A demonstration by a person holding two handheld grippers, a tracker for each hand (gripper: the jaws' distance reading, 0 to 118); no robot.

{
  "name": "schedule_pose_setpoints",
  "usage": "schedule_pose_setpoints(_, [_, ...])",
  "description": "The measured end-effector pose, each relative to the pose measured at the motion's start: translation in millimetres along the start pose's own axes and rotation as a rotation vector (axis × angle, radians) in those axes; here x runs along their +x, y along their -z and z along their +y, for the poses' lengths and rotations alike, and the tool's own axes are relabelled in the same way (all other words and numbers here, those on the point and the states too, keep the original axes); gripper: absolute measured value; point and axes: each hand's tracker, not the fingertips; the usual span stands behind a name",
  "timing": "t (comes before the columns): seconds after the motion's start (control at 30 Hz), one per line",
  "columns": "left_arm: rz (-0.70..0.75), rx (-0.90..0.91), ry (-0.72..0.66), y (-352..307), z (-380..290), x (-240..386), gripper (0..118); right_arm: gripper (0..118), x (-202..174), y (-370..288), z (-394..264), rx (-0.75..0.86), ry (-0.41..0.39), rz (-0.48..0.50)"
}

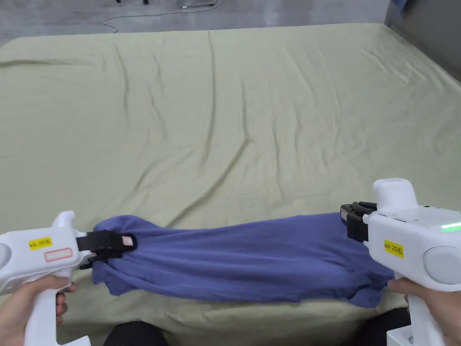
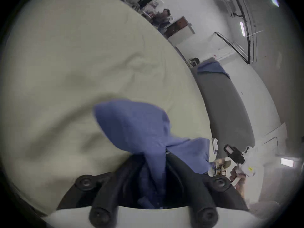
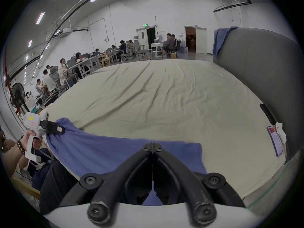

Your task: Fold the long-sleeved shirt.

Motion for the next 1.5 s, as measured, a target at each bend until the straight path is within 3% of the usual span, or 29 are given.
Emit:
schedule_pose_setpoints(0.13, [0.096,0.098,0.009,-49.6,20.5,-12.8,6,0,1.2,0.4,1.4,0.001,0.005,0.002])
schedule_pose_setpoints(0.27, [0.192,0.086,-0.009,-74.2,26.1,-25.8,6,0,0.9,1.3,2.6,-0.003,-0.001,0.012])
schedule_pose_setpoints(0.37, [0.11,0.073,-0.028,-72.3,20.5,-2.1,6,0,0.5,2.4,2.9,-0.007,-0.002,0.019])
schedule_pose_setpoints(0.43, [-0.016,0.084,0.024,-63.8,13.8,33.1,6,0,0.0,2.9,3.0,-0.007,-0.002,0.019])
schedule_pose_setpoints(0.57, [-0.207,-0.016,0.129,-19.2,-0.7,116.8,6,0,1.4,2.6,3.3,-0.01,0.002,0.021])
schedule_pose_setpoints(0.77, [-0.201,-0.2,0.147,103.5,-27.6,201.7,6,0,15.7,-4.8,2.3,0.002,0.035,-0.002])
schedule_pose_setpoints(0.9, [-0.122,-0.278,0.15,191.3,-52.9,215.3,7,0,23.6,-6.4,2.8,0.002,0.046,-0.028])
schedule_pose_setpoints(0.93, [-0.097,-0.282,0.127,209.4,-57.6,211.9,13,0,25.6,-7.4,3.4,0.006,0.055,-0.033])
schedule_pose_setpoints(1.03, [-0.143,-0.341,0.022,244.6,-66.0,201.8,86,0,30.7,-11.0,5.0,0.015,0.081,-0.038])
schedule_pose_setpoints(1.07, [-0.187,-0.376,0.009,248.3,-69.6,201.8,103,0,32.3,-11.6,5.5,0.017,0.084,-0.039])
schedule_pose_setpoints(1.23, [-0.279,-0.32,0.113,202.1,-55.7,211.1,105,0,36.7,-8.8,6.1,0.015,0.095,-0.038])
schedule_pose_setpoints(1.3, [-0.28,-0.226,0.126,171.4,-45.5,204.3,101,0,36.6,-7.3,5.9,0.007,0.101,-0.033])
schedule_pose_setpoints(1.33, [-0.283,-0.185,0.127,156.3,-45.4,201.9,84,0,36.5,-7.1,5.9,0.004,0.106,-0.029])
schedule_pose_setpoints(1.37, [-0.284,-0.118,0.141,141.5,-43.8,195.6,35,0,36.3,-7.1,5.9,0.003,0.112,-0.022])
schedule_pose_setpoints(1.4, [-0.274,-0.058,0.164,128.0,-43.4,189.0,0,0,35.9,-7.2,6.0,0.003,0.116,-0.018])
schedule_pose_setpoints(1.5, [-0.049,0.068,0.279,111.1,-56.4,183.1,0,0,33.4,-6.8,6.0,0.002,0.114,-0.009])
